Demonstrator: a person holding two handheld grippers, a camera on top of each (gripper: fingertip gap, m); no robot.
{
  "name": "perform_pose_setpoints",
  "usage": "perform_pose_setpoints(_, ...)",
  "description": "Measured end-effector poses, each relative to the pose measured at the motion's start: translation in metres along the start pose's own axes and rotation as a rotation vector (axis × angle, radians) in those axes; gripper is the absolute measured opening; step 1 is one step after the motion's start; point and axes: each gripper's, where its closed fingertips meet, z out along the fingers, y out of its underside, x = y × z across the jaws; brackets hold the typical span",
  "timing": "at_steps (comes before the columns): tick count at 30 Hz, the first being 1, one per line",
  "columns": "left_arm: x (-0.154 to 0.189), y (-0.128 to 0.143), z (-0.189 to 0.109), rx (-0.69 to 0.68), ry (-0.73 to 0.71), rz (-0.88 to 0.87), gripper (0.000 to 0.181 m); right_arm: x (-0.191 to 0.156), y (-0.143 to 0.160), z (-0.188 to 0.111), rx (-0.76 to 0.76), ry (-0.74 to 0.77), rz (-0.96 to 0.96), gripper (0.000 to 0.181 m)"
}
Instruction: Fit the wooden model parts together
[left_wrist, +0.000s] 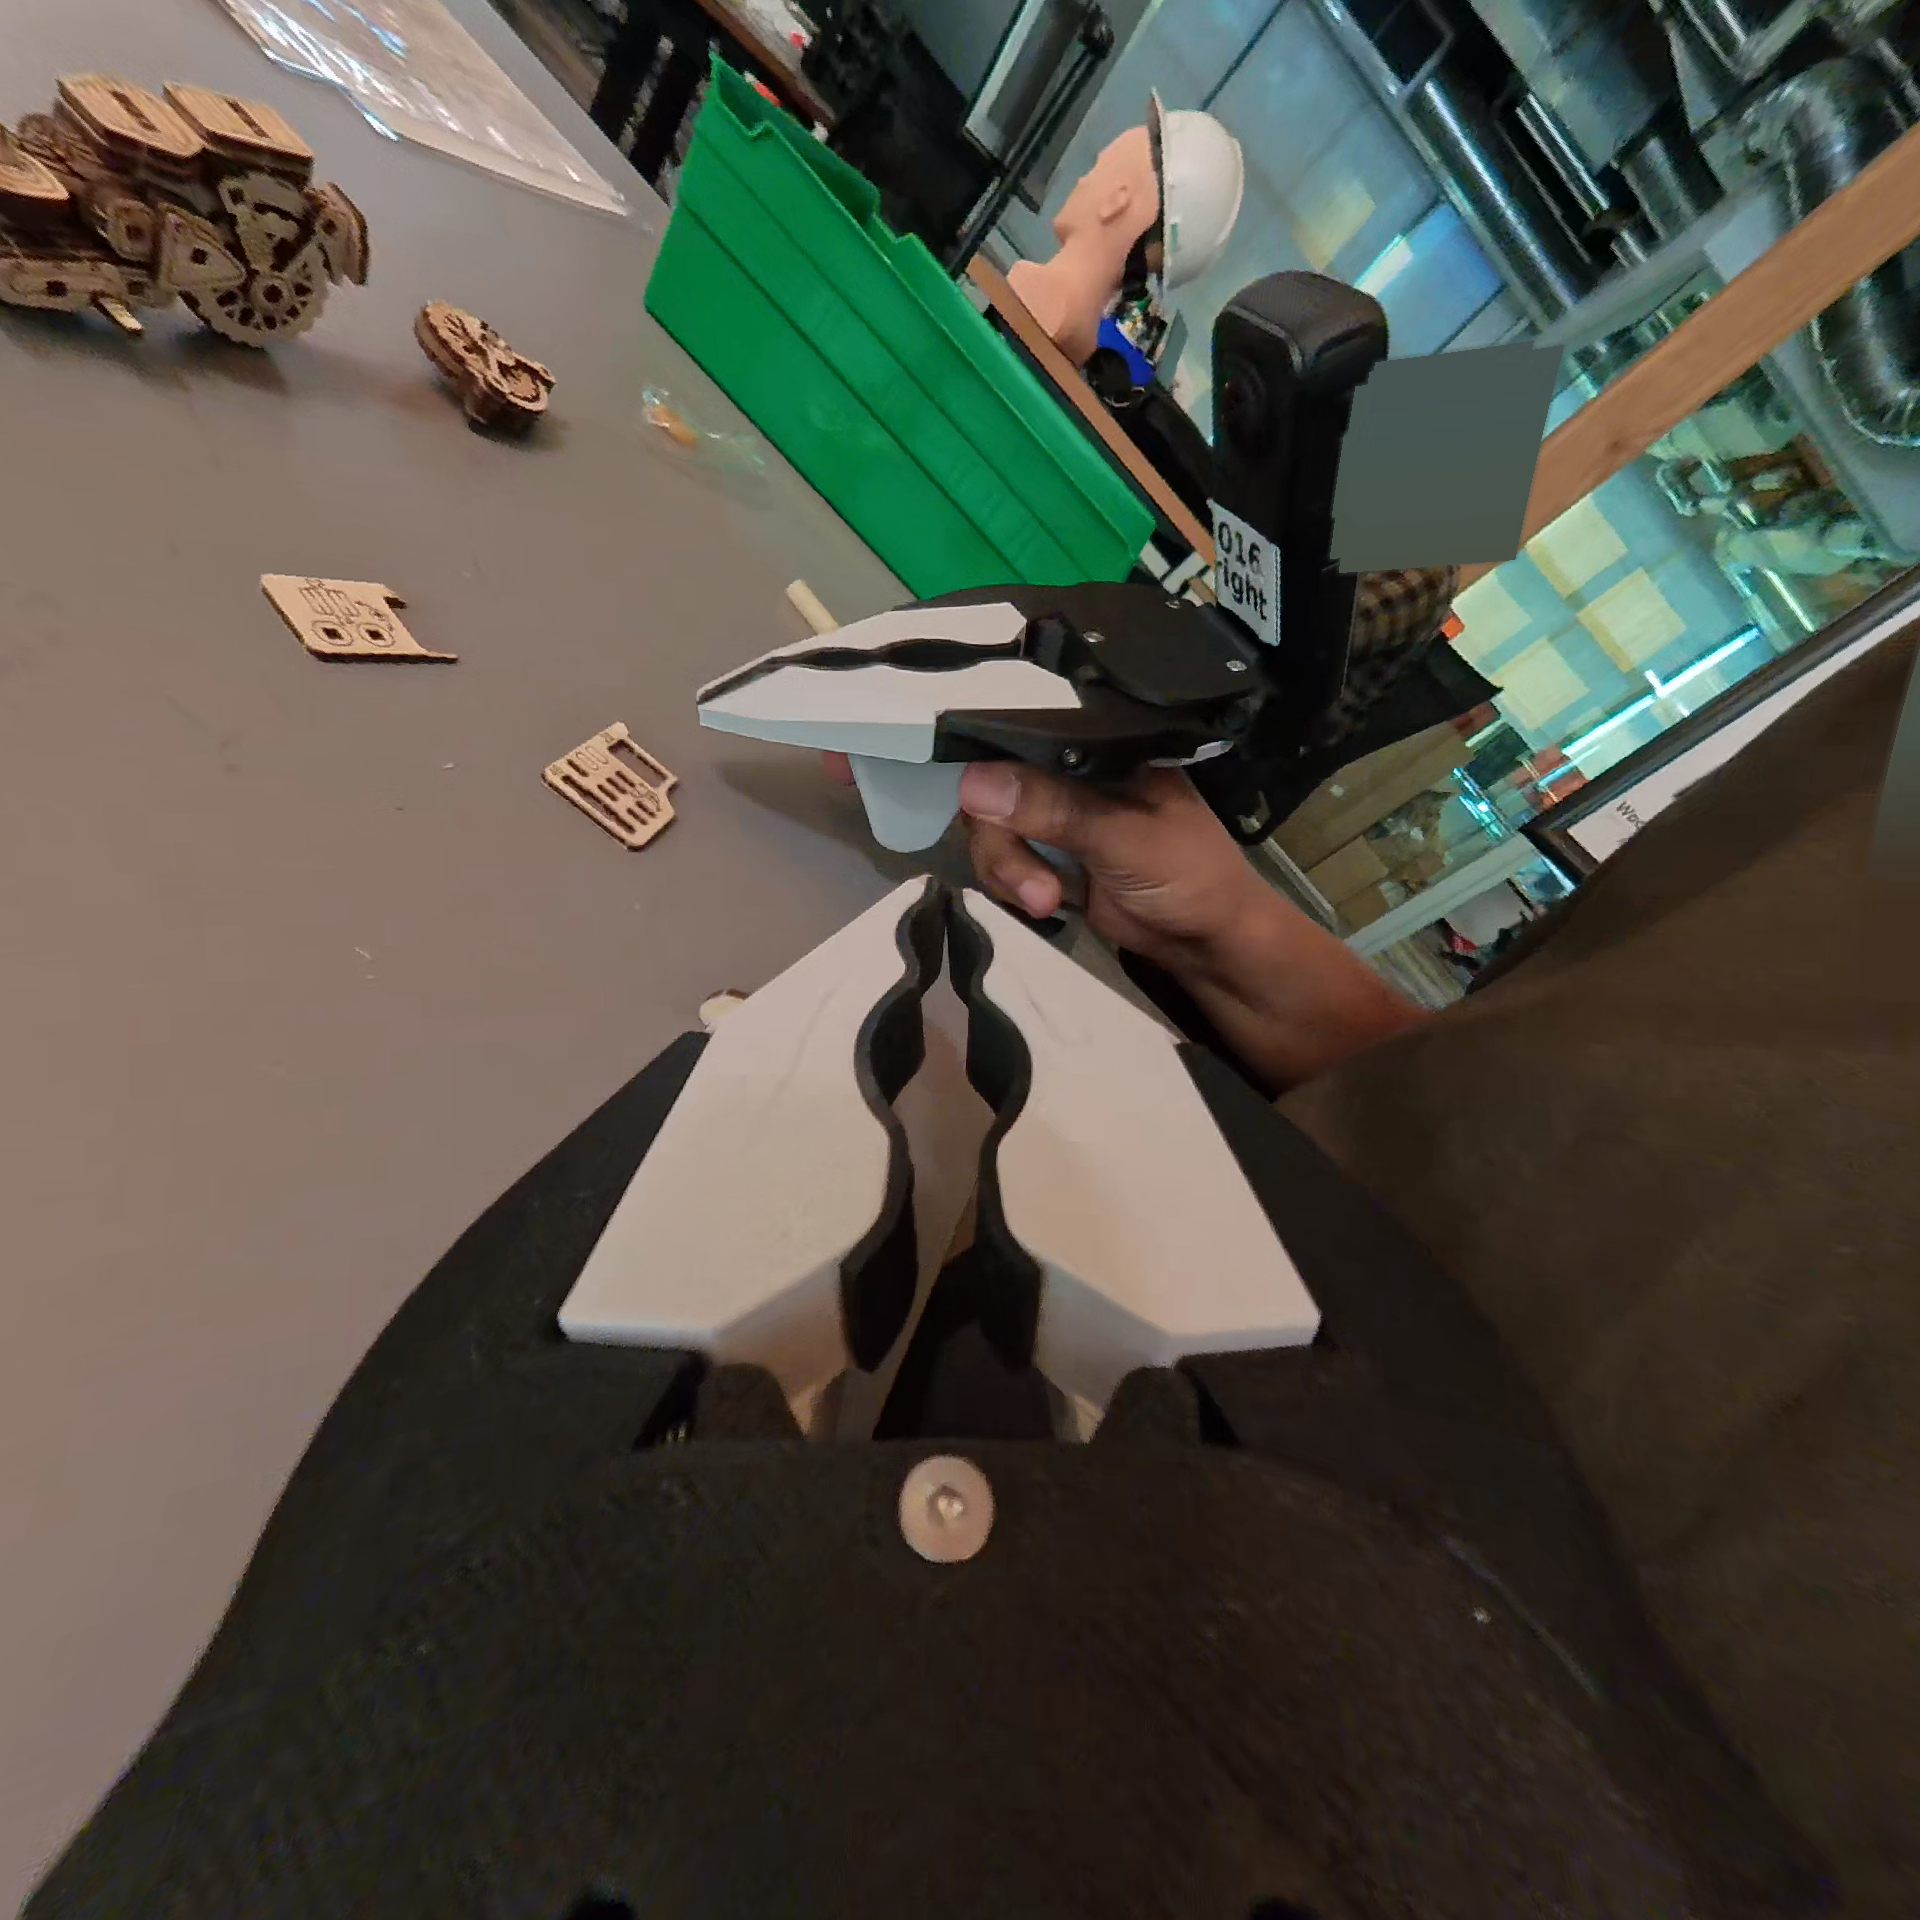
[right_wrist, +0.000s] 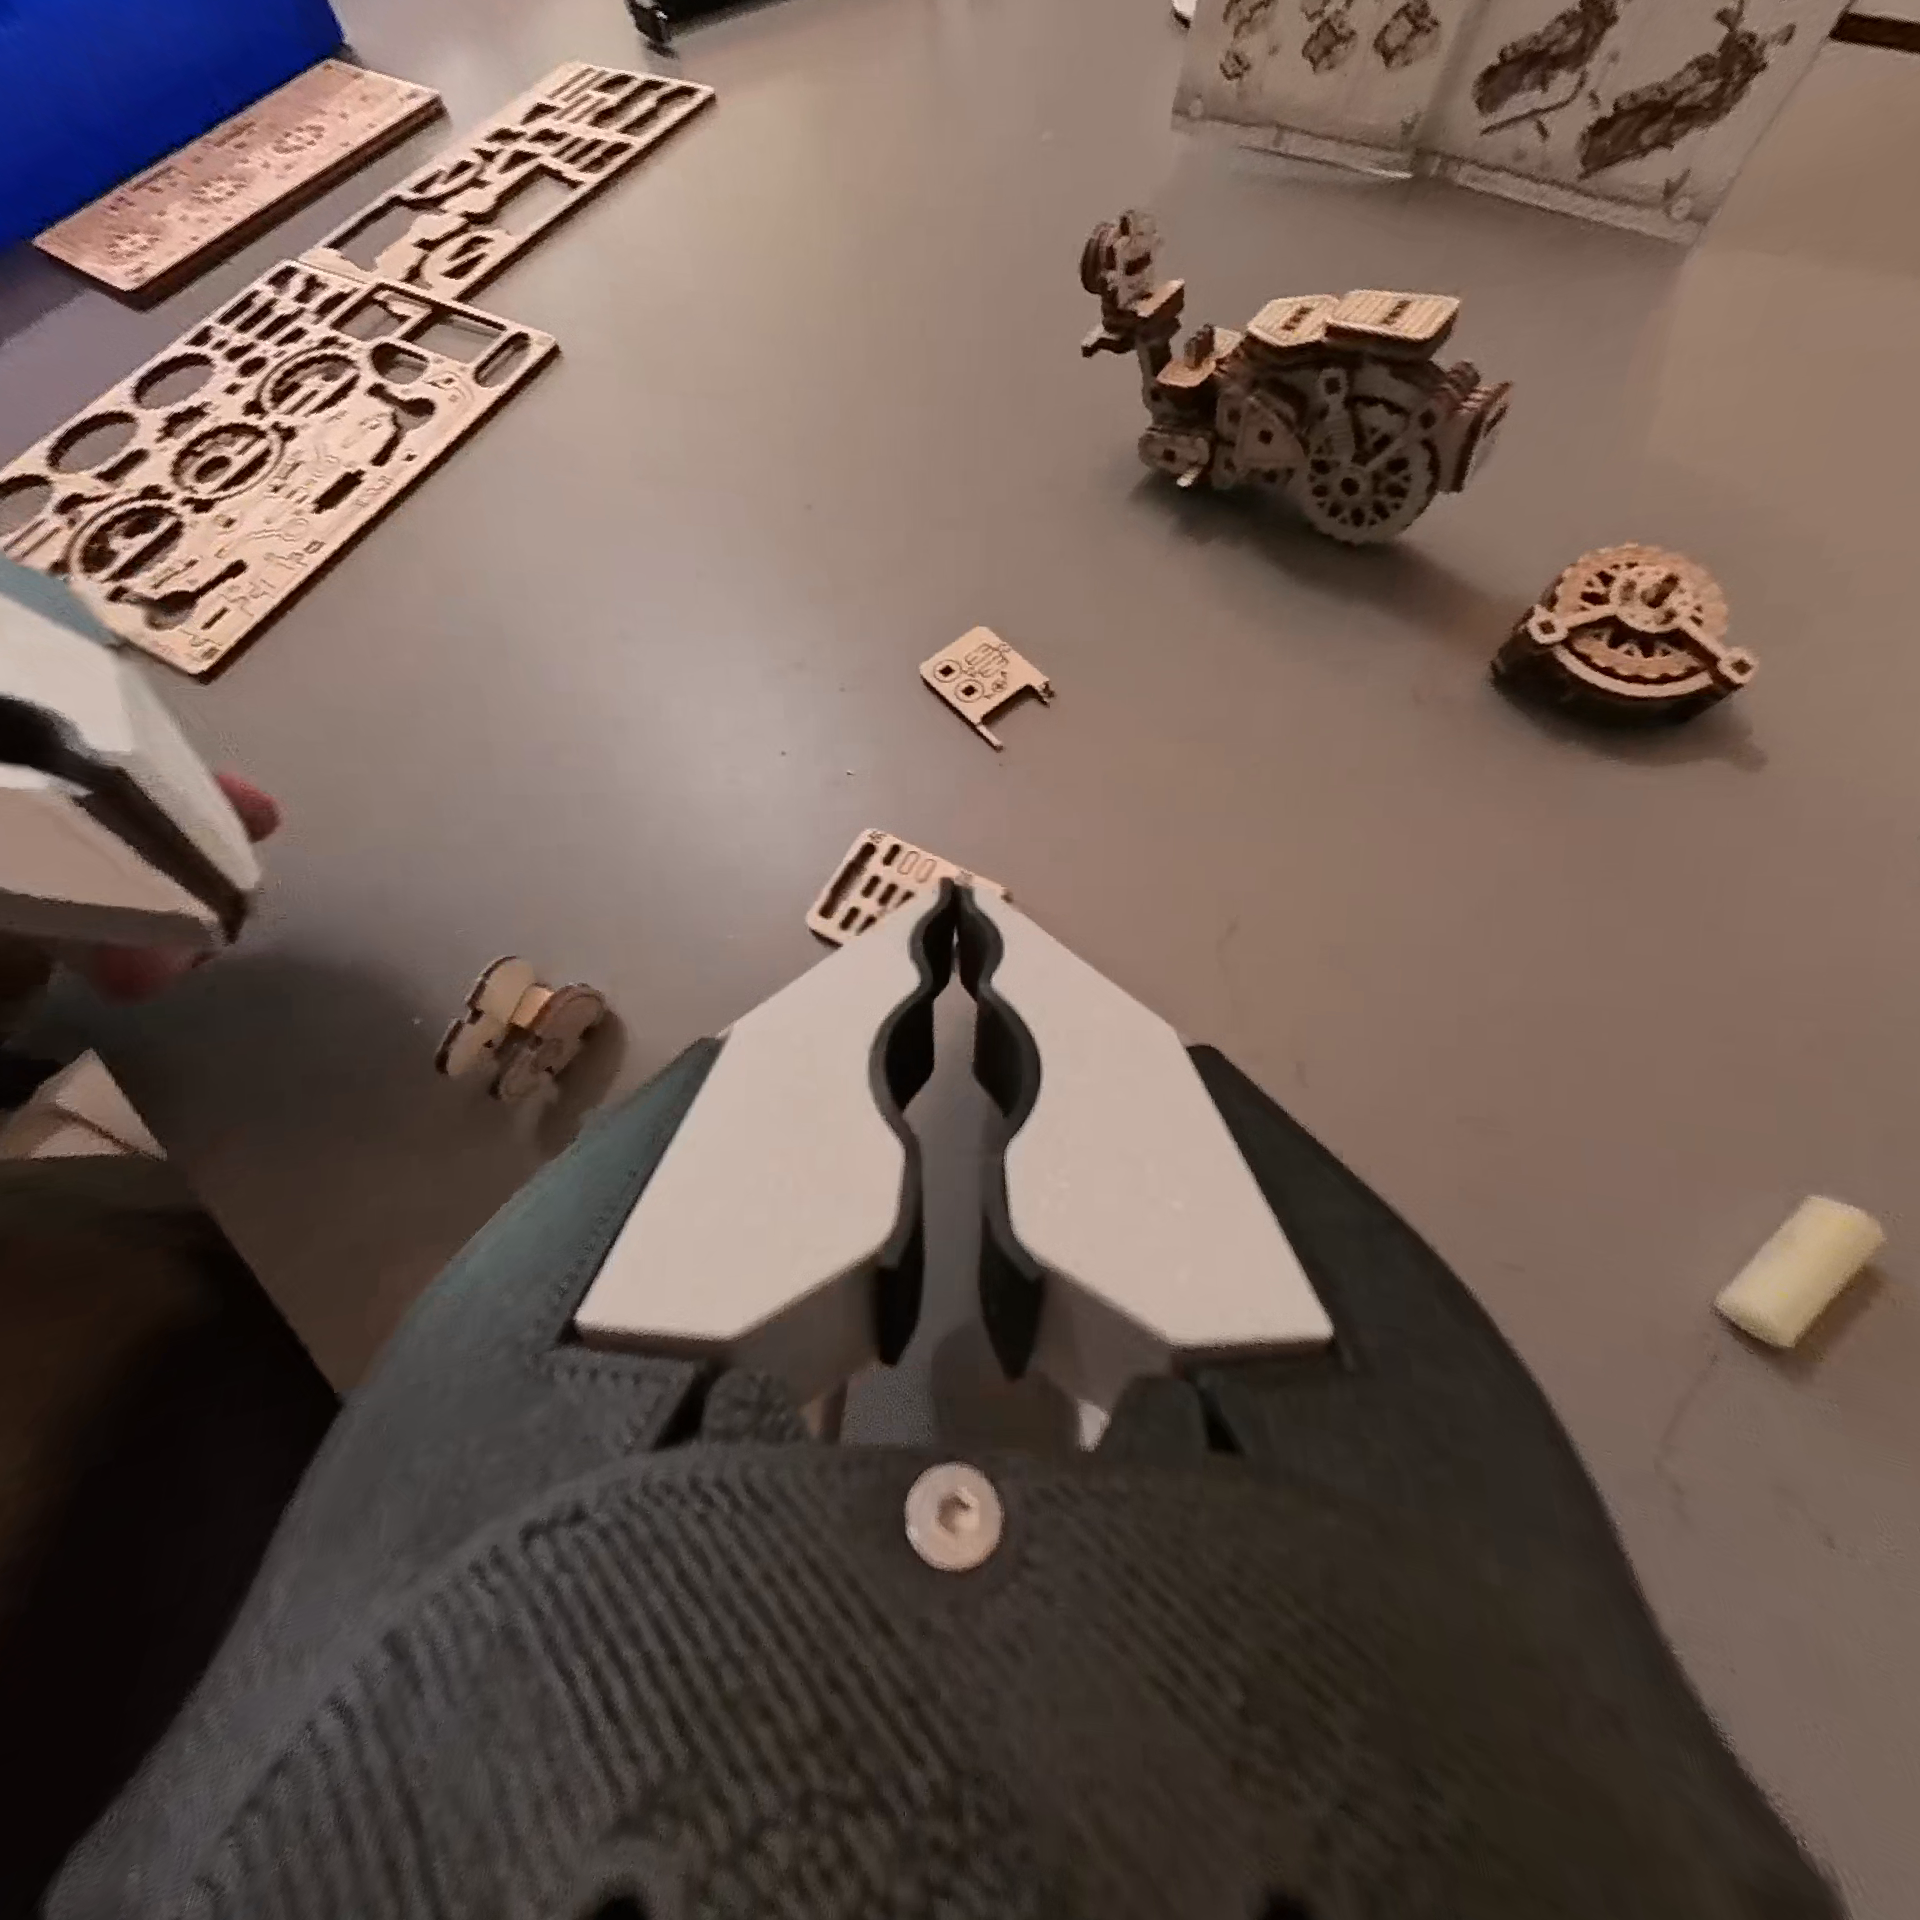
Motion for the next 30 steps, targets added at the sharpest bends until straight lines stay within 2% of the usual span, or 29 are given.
perform_pose_setpoints(8,-0.001,-0.024,-0.013,0.161,-0.036,0.004,0.000,0.018,0.001,0.000,-0.002,-0.028,0.202,0.000)
perform_pose_setpoints(16,-0.018,-0.047,-0.034,0.306,-0.130,0.004,0.000,0.014,0.009,0.007,-0.063,0.009,0.127,0.000)
perform_pose_setpoints(30,-0.013,-0.047,-0.034,0.275,-0.164,0.189,0.000,0.004,0.010,0.007,-0.071,-0.036,0.104,0.004)
